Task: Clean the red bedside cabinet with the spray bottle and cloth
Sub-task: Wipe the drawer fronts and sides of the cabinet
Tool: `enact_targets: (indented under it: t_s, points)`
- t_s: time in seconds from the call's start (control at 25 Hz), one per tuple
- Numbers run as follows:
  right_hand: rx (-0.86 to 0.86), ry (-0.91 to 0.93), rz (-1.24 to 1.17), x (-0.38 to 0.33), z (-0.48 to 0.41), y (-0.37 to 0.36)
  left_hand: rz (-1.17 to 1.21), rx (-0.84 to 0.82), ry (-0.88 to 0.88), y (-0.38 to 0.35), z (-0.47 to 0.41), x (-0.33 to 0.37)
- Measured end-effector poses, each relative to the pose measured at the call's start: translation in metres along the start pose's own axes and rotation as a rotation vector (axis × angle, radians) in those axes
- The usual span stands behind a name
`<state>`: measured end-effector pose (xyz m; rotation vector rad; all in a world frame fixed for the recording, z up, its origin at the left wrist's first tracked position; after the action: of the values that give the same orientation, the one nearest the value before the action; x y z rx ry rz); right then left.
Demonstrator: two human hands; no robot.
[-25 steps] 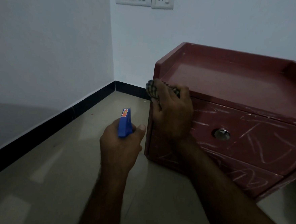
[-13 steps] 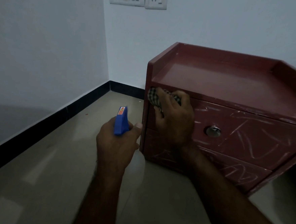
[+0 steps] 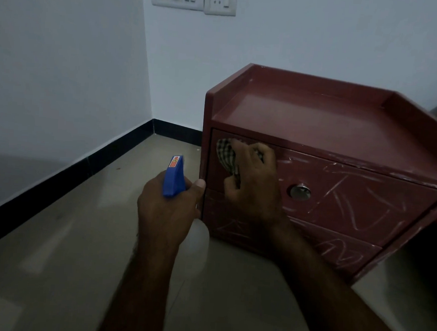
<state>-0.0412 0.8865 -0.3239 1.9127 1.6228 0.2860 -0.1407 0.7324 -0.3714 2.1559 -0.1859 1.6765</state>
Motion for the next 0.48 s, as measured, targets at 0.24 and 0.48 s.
enact_targets:
  t_s: [0.24, 0.48]
  points:
    - [0.091, 0.057, -0.068, 0.017, 0.001, 0.014, 0.014, 0.018, -0.003, 0.002, -0.002, 0.001]
    - [0.080, -0.015, -0.058, 0.021, 0.037, 0.004, 0.045, -0.006, 0.017, -0.004, 0.004, -0.001]
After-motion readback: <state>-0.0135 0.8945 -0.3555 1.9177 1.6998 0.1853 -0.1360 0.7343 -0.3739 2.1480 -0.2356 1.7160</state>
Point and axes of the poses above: each hand's wrist, its own z-axis away from the middle knuckle, its own y-axis out of the back of the hand, x = y × z, the point moved 9 cm from there along -z, towards the middle knuckle, and after that the axes turned 1 degree about -y, right-handed, at the moved point
